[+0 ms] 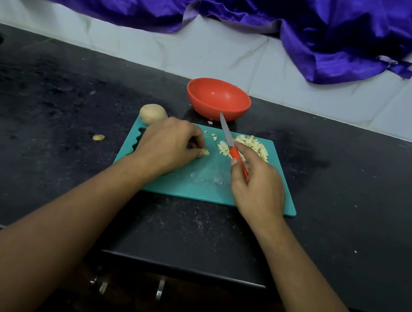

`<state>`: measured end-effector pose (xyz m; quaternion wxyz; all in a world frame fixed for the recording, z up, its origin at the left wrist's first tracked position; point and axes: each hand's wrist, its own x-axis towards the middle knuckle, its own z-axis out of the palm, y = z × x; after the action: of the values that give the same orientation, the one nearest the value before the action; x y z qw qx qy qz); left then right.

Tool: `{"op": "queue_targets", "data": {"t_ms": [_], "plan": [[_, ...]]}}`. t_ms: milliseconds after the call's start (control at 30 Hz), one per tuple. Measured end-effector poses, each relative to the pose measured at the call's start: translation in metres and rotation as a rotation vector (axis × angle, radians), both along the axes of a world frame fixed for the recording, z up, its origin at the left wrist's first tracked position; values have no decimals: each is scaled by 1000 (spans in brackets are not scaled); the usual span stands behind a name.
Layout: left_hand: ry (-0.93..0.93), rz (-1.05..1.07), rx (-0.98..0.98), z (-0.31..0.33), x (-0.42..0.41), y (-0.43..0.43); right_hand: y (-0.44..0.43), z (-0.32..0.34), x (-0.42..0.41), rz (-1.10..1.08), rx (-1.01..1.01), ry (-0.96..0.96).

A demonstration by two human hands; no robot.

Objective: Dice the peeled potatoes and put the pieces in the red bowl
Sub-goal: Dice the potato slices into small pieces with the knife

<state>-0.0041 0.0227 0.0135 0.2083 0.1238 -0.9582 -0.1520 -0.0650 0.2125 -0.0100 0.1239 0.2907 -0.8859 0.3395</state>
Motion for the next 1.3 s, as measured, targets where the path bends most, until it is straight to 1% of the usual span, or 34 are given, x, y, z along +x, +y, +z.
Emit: {"op": "queue_targets", "data": {"t_ms": [300, 500, 600, 733, 867, 1100, 1167, 1233, 1300], "plan": [[22, 59, 9, -1, -4, 2, -3, 9, 25, 52, 231, 64], [7, 80, -19, 1, -4, 3, -17, 11, 23, 43, 296, 67], [0, 81, -21, 2, -4, 3, -20, 10, 25, 27, 340, 101], [-15, 88, -4, 2, -6, 3, -20, 10, 25, 23, 329, 92], [-5, 97, -15, 2, -7, 4, -22, 10, 27, 29, 333, 123], [-3, 98, 45, 3, -6, 4, -20, 15, 26, 82, 493, 175], [-11, 101, 56, 4, -5, 4, -13, 15, 27, 76, 451, 129], [-10, 97, 52, 3, -5, 4, -7, 12, 26, 59, 295, 32], [-7, 89, 42, 1, -4, 4, -6, 7, 24, 46, 138, -21]]}}
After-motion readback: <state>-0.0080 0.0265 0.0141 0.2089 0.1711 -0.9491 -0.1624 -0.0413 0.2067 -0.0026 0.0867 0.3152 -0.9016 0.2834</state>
